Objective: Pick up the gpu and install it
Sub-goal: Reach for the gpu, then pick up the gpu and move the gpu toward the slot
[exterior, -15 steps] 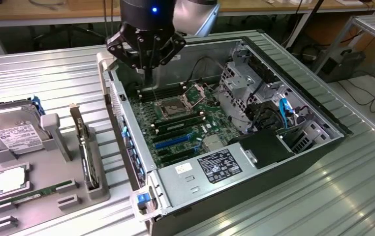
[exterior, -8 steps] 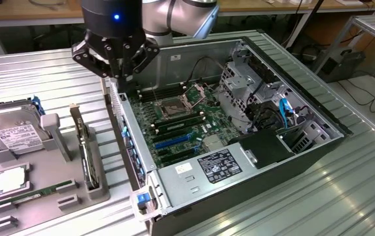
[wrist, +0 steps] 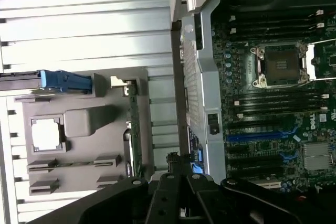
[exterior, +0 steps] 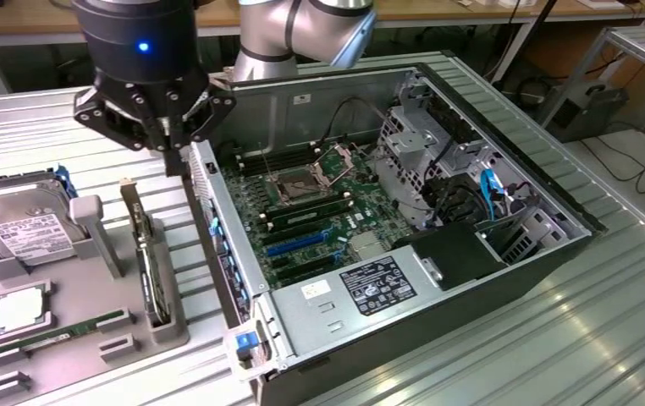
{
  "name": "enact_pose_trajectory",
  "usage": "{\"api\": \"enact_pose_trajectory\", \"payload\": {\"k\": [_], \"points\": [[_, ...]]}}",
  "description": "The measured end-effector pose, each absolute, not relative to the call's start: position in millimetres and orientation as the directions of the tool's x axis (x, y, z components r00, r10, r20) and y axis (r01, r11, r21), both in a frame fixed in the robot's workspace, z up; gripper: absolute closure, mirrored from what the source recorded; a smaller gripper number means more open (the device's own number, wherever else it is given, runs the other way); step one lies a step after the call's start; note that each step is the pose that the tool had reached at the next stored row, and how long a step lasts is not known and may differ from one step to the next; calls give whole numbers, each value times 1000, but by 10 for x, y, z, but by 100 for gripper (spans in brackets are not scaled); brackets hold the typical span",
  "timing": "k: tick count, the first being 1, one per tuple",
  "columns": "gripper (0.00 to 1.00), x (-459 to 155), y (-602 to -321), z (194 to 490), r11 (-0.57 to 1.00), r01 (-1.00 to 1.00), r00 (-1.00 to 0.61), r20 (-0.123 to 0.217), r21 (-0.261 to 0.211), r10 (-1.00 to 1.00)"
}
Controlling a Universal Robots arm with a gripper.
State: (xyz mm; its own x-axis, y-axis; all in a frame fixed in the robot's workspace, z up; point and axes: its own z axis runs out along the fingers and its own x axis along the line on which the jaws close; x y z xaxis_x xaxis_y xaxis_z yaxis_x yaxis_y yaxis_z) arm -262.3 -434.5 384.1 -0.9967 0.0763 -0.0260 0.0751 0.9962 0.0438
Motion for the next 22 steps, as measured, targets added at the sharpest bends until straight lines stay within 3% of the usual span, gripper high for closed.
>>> {"api": "enact_pose_trajectory", "payload": {"k": [10, 22], "points": [[89, -3131, -4400, 3712, 996, 74, -997, -26, 44, 75], [89, -3198, -4403, 3663, 997, 66, -997, -26, 43, 67]]}}
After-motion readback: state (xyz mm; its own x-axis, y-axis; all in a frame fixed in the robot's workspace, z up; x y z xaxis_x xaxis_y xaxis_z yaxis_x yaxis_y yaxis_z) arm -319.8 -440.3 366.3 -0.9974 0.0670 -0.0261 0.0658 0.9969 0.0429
